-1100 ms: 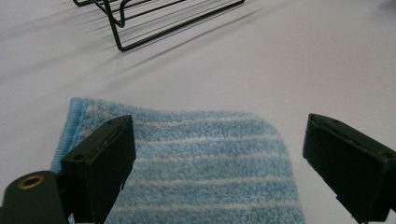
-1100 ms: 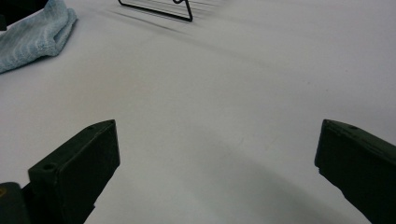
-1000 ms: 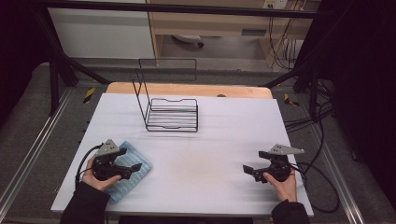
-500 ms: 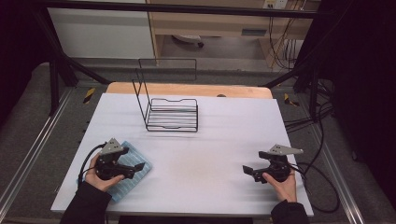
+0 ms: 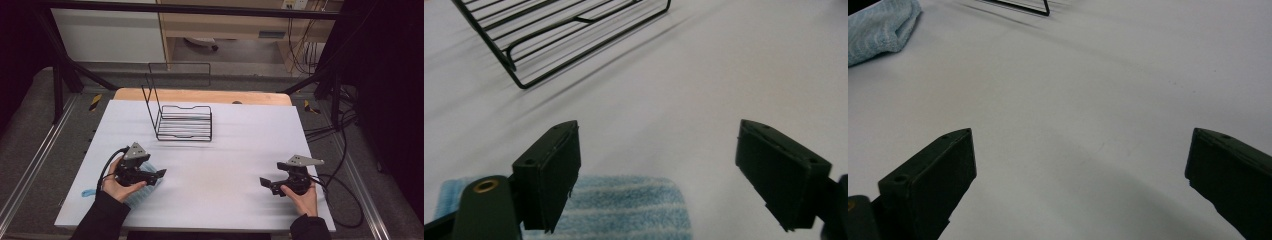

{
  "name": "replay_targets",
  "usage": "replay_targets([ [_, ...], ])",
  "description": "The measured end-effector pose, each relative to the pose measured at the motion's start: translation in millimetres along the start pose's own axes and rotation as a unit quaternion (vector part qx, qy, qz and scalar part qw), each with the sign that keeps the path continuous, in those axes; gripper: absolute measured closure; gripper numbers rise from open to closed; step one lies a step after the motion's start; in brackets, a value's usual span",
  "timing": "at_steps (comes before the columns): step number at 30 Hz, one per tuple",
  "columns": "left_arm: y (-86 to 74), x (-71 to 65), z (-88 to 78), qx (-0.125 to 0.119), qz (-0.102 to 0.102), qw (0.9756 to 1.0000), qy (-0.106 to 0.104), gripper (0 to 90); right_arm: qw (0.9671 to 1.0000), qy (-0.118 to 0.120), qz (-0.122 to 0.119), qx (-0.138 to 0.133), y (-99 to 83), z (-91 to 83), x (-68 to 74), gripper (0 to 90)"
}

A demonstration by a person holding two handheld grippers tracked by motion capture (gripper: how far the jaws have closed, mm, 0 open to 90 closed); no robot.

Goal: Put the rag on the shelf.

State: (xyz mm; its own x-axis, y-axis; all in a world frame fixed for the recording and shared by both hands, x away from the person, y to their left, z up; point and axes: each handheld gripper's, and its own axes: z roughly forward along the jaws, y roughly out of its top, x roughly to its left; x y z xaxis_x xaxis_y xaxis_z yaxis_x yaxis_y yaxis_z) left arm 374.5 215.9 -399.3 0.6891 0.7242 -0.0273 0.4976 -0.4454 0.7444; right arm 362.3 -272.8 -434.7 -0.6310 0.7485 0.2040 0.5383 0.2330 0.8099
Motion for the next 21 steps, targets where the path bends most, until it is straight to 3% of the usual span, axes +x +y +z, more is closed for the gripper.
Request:
replay_targets([
  [10, -15.0, -3.9, 9.9, 0.056, 0.006, 0.9984, -0.005, 44.3, 1.0, -0.002, 0.0, 0.003, 0.0, 0.3, 0.0, 0.6],
  [16, -21.2, -8.4, 16.7, 0.086, 0.019, 0.996, 0.008, 55.0, 1.0, -0.003, 0.0, 0.004, 0.0, 0.4, -0.2, 0.6],
  [21, -22.5, -7.5, 20.6, 0.1, 0.016, 0.9947, 0.015, 61.2, 1.0, -0.003, -0.002, 0.004, -0.2, 0.3, -0.4, 0.6],
])
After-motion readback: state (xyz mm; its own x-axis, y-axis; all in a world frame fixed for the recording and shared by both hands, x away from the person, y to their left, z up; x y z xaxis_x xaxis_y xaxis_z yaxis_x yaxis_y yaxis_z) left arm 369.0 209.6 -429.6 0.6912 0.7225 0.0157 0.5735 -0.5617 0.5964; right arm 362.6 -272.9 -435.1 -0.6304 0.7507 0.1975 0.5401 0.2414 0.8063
